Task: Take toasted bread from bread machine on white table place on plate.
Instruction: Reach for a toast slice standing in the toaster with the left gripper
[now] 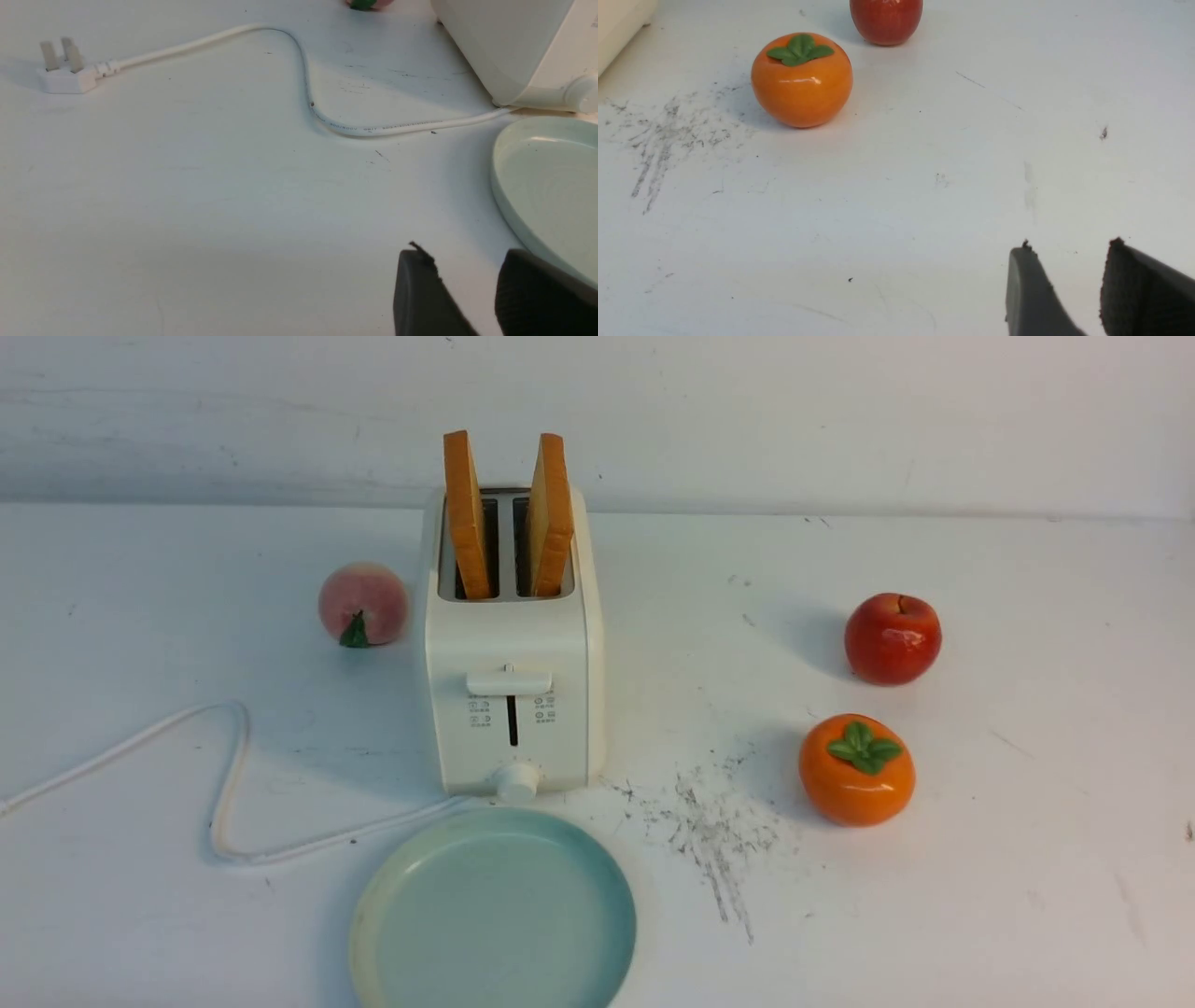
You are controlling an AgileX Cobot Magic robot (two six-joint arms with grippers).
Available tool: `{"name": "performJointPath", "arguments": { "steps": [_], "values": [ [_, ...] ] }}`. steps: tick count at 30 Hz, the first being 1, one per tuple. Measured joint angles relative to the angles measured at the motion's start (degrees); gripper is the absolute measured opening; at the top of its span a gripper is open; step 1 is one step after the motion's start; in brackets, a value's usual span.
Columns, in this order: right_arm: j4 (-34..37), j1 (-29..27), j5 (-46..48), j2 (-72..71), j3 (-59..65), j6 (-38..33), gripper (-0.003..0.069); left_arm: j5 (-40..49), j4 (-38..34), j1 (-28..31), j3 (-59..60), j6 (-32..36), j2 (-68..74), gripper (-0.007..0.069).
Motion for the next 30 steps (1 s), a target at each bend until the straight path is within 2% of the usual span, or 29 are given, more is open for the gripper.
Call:
{"name": "performJointPath", "arguments": {
  "steps": [5, 10, 14, 15, 16, 17, 19, 22, 23, 26, 27, 29, 30],
  "values": [
    [0.0, 0.0, 0.0, 0.0, 0.0, 0.0, 0.024, -1.1, 2.3, 0.0, 0.0, 0.0, 0.0, 0.0238],
    [-0.1, 0.0, 0.0, 0.0, 0.0, 0.0, 0.024, -6.0, 0.3, 0.0, 0.0, -0.1, 0.0, 0.0238],
    [0.0, 0.0, 0.0, 0.0, 0.0, 0.0, 0.024, -14.2, -7.8, 0.0, 0.0, -0.2, 0.0, 0.0238],
    [0.1, 0.0, 0.0, 0.0, 0.0, 0.0, 0.024, -14.2, -7.8, 0.0, 0.0, -0.2, 0.0, 0.0238],
    [2.5, 0.0, -0.3, 0.0, 0.0, 0.0, 0.024, -18.2, -13.4, 0.0, 0.0, -0.2, 0.0, 0.0238],
    [2.9, 0.0, -0.3, 0.0, 0.0, 0.0, 0.024, -18.2, -13.4, 0.0, 0.0, -0.2, 0.0, 0.0238],
    [10.9, 0.0, -2.4, 0.0, 0.4, 0.0, 0.024, -23.5, -22.5, 0.0, 0.0, -0.2, 0.0, 0.0238],
    [19.2, 0.0, -5.4, 0.0, 0.6, 0.0, 0.024, -26.4, -28.1, 0.0, 0.0, -0.2, 0.0, 0.0238],
    [25.4, 0.0, -8.5, 0.0, 0.6, 0.0, 0.024, -27.8, -32.0, 0.0, 0.0, -0.2, 0.0, 0.0238],
    [35.6, 0.0, -12.6, 0.0, 0.6, 0.0, 0.024, -28.5, -36.3, 0.0, 0.0, -0.2, 0.0, 0.0238],
    [36.3, 0.0, -12.8, 0.0, 0.6, 0.0, 0.024, -28.5, -36.5, 0.0, 0.0, -0.2, 0.0, 0.0238],
    [44.2, 0.0, -14.7, 0.0, 0.6, 0.1, 0.024, -28.8, -38.5, 0.0, 0.0, -0.2, 0.0, 0.0238],
    [45.3, 0.0, -14.9, 0.0, 0.6, 0.1, 0.024, -28.8, -38.8, 0.0, 0.0, -0.2, 0.0, 0.0238]
  ]
}}
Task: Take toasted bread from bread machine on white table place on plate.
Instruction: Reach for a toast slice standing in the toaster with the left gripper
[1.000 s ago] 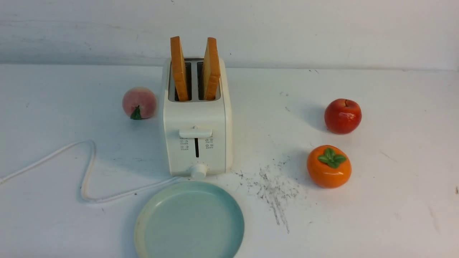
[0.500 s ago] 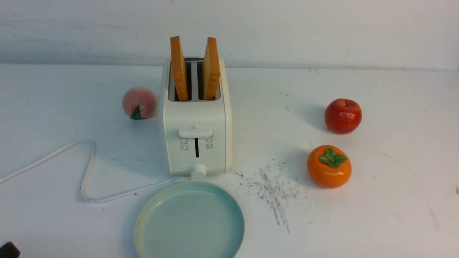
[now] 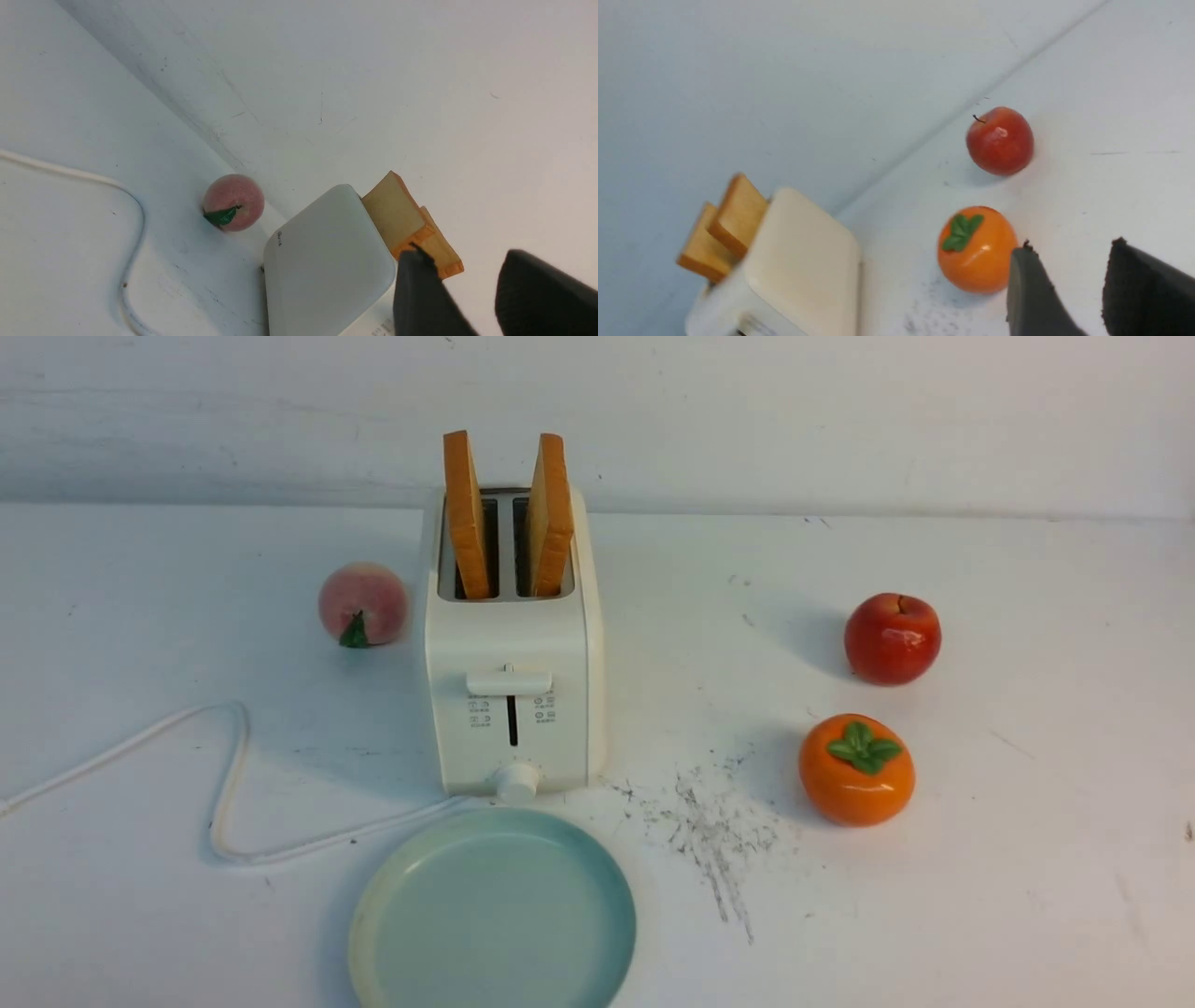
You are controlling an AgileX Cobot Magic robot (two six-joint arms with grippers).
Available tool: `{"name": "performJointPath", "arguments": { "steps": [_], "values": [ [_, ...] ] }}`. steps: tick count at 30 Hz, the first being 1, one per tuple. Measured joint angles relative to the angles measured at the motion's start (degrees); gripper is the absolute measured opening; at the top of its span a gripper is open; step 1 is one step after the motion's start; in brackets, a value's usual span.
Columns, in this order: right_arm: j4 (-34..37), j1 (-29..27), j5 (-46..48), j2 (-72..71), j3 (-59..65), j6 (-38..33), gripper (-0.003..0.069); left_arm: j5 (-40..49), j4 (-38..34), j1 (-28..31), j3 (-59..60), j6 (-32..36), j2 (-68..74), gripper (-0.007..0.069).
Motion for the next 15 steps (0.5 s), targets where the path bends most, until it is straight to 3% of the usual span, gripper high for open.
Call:
{"name": "performJointPath", "arguments": {
  "steps": [1, 4, 9, 12, 15],
  "values": [
    [4.2, 0.0, -0.6, 0.0, 0.0, 0.0, 0.024, -0.6, -0.4, 0.0, 0.0, 0.0, 0.0, 0.0238],
    [7.2, 0.0, -1.8, 0.0, 0.0, 0.0, 0.024, -1.9, -0.7, 0.0, 0.0, 0.0, 0.0, 0.0233],
    [14.5, 0.0, -1.3, 0.0, -0.1, -0.8, 0.0238, -5.7, -1.1, 0.0, -0.1, -0.1, 0.0, 0.0115],
    [14.5, 0.0, 4.1, 0.0, -2.8, -6.9, 0.0218, -5.5, -1.2, 0.0, -2.6, -0.1, 0.0, 0.0006],
    [14.5, 0.0, 11.5, 1.0, -10.7, -16.5, 0.016, -2.6, 0.3, 0.0, -9.8, 0.6, 0.0, -0.0014]
  ]
}}
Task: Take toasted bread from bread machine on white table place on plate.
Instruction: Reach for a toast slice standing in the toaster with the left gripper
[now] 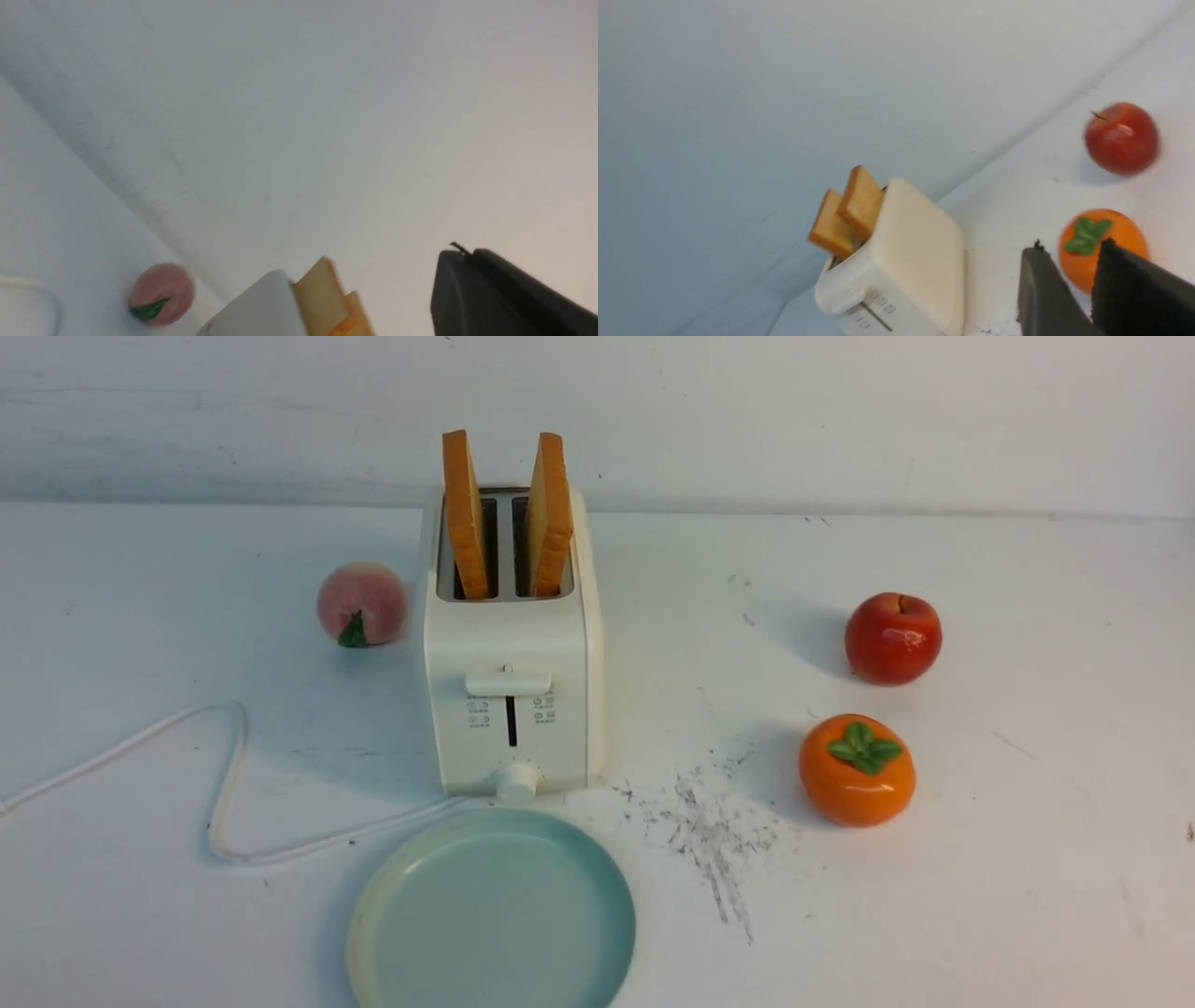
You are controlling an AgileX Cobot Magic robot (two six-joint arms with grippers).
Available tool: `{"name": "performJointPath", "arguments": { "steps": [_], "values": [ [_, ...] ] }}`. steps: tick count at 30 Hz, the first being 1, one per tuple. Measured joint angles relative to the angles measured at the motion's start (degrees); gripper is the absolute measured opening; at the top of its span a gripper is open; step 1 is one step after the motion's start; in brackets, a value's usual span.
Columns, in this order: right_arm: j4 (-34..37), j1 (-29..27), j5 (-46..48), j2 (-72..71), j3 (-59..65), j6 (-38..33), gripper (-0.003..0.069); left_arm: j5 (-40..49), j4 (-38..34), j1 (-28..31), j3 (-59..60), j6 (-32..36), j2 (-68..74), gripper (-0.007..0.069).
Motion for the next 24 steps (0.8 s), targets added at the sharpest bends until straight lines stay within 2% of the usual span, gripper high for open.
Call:
{"name": "performJointPath", "arguments": {
  "steps": [5, 7, 8, 12, 13, 15, 18, 24],
  "values": [
    [-3.1, 0.0, 9.9, 9.5, -13.1, -4.8, 0.0022, 9.5, 6.2, 0.0, -12.4, 5.8, 6.7, -0.0014],
    [-5.5, 0.0, 13.1, 13.3, -16.2, -4.9, 0.0004, 14.5, 7.4, 0.0, -15.7, 7.3, 9.9, -0.0014],
    [-9.4, 0.0, 18.2, 18.9, -20.2, -4.4, -0.0003, 24.1, 8.8, 0.0, -20.8, 9.1, 16.8, -0.0014],
    [-20.1, 0.0, 31.1, 32.5, -26.1, -0.2, -0.0003, 45.3, 11.4, 0.0, -30.8, 10.4, 33.3, -0.0014],
    [-20.7, 0.0, 31.1, 33.1, -26.3, 0.1, -0.0003, 46.2, 11.4, 0.0, -31.3, 10.5, 35.0, -0.0014],
    [-27.7, 0.0, 36.1, 39.1, -28.0, 3.3, -0.0001, 54.5, 12.3, 0.0, -36.5, 11.2, 43.5, -0.0014],
    [-34.4, 0.0, 37.4, 43.4, -28.2, 6.7, -0.0001, 57.6, 12.2, 0.0, -42.3, 14.3, 53.5, -0.0014],
    [-36.7, 0.0, 35.7, 44.7, -28.2, 8.6, 0.0, 58.1, 11.0, -1.1, -55.7, 22.3, 68.9, -0.0014]
  ]
}}
